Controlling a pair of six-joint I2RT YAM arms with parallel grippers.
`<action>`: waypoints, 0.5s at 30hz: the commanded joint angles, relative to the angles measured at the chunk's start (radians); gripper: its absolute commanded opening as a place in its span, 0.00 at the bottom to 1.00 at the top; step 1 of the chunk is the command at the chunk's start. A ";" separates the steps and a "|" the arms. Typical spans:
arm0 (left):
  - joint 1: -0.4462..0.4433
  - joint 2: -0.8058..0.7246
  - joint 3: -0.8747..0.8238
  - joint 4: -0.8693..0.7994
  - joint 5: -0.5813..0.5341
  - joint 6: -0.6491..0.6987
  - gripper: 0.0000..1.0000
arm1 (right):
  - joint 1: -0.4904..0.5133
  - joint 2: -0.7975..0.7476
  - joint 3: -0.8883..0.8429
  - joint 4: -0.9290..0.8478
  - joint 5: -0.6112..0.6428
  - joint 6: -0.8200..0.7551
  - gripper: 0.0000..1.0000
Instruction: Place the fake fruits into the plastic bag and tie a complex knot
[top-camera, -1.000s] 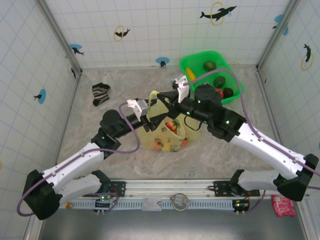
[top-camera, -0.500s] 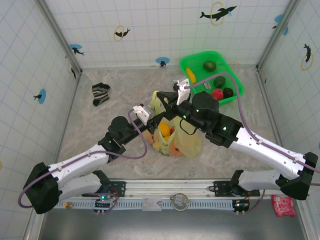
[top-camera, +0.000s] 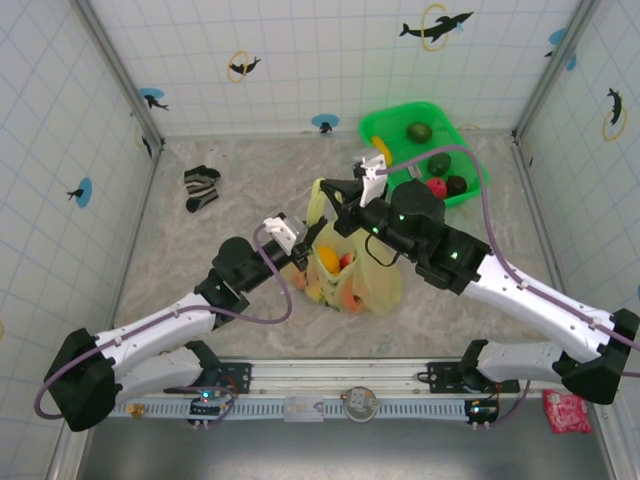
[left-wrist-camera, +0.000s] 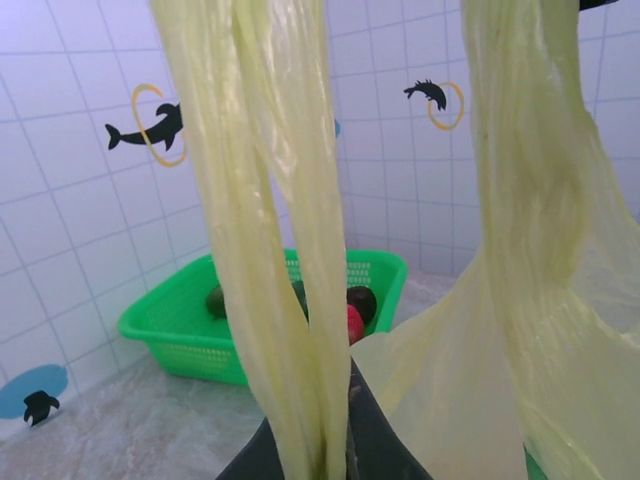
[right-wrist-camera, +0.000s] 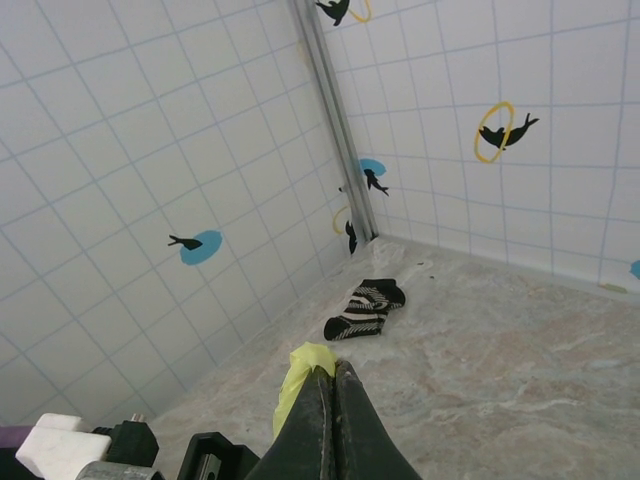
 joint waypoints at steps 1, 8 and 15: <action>-0.007 0.003 -0.026 0.056 -0.028 0.015 0.07 | -0.013 -0.061 -0.036 0.082 0.044 0.036 0.00; -0.006 0.005 -0.041 0.069 -0.016 0.020 0.05 | -0.054 -0.159 -0.167 0.141 0.063 0.137 0.00; -0.007 0.030 -0.030 0.054 0.040 0.036 0.07 | -0.095 -0.204 -0.251 0.182 0.043 0.231 0.00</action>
